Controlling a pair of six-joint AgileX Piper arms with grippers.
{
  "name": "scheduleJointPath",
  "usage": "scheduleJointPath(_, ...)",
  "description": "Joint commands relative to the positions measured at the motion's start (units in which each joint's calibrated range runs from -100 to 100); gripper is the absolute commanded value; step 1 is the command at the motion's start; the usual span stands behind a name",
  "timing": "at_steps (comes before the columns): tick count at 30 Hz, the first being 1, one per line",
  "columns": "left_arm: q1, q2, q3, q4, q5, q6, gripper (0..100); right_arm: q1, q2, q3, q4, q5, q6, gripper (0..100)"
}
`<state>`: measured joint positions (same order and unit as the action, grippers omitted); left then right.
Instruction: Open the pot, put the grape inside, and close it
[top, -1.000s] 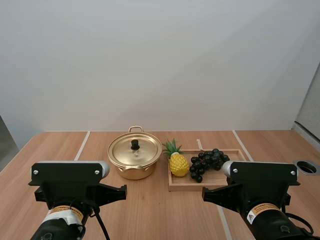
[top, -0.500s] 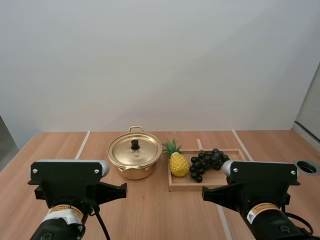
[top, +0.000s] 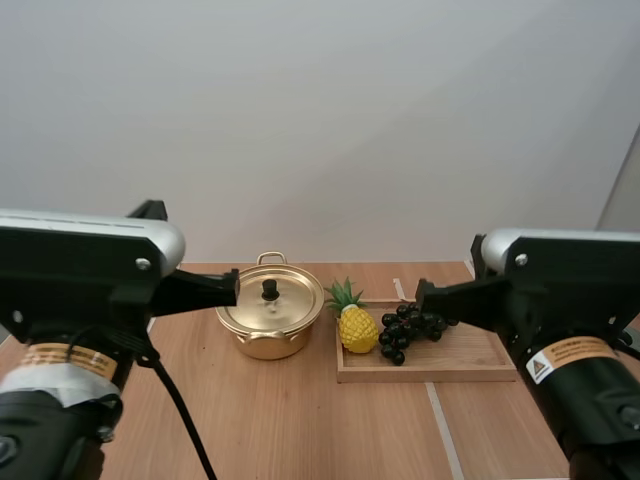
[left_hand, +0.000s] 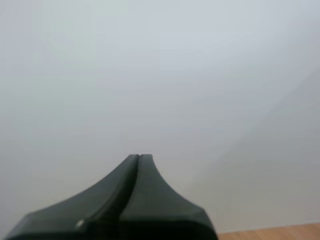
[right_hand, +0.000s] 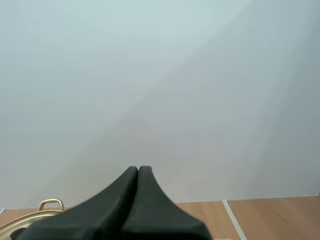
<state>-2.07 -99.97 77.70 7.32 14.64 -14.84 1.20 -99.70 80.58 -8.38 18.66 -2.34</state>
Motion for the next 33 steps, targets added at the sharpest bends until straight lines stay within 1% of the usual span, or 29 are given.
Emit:
scheduleJointPath(1, 0.24, -0.03, -5.87, -0.9, -1.2, 2.98, 0, -0.26, -0.3, -9.0, -0.41, 7.16, -0.25, 0)
scheduleJointPath(3, 0.24, -0.03, -9.58, -0.9, -1.2, 3.49, 0, -0.26, -0.3, -14.35, -0.41, 10.69, -0.25, 0)
scheduleJointPath(7, 0.24, -0.03, -15.45, -0.9, -1.2, 3.49, 0, -0.26, -0.3, -21.89, -0.54, 11.06, -0.25, 0)
scheduleJointPath(10, 0.24, -0.03, -18.84, -0.9, -1.2, 3.49, 0, -0.26, -0.3, -25.82, -0.31, 11.06, -0.25, 0)
scheduleJointPath(12, 0.24, -0.03, -21.26, -0.9, 1.57, 3.49, 0, -0.26, -0.3, -28.2, -0.14, 10.45, -0.25, 0)
scheduleJointPath(15, 0.24, 2.97, -25.62, -0.9, 10.83, 3.49, 0, -0.26, 0.35, -31.2, -0.52, 8.31, -0.25, 0)
scheduleJointPath(17, 0.24, 7.0, -28.79, -0.9, 15.28, 3.49, 0, -0.26, 2.83, -33.61, -0.52, 8.29, -0.25, 0)
scheduleJointPath(20, 0.24, 13.5, -33.28, -0.9, 18.03, 3.4, 0, -0.26, 7.96, -37.26, -0.52, 8.5, -0.25, 0)
scheduleJointPath(28, 0.24, 30.57, -44.39, -0.9, 17.99, 3.4, 0, -0.26, 23.75, -45.86, -0.52, 8.5, -0.25, 0)
scheduleJointPath(33, 0.24, 39.91, -49.86, -0.9, 17.99, 3.4, 0, -0.26, 31.35, -48.88, -0.52, 8.25, -0.25, 0)
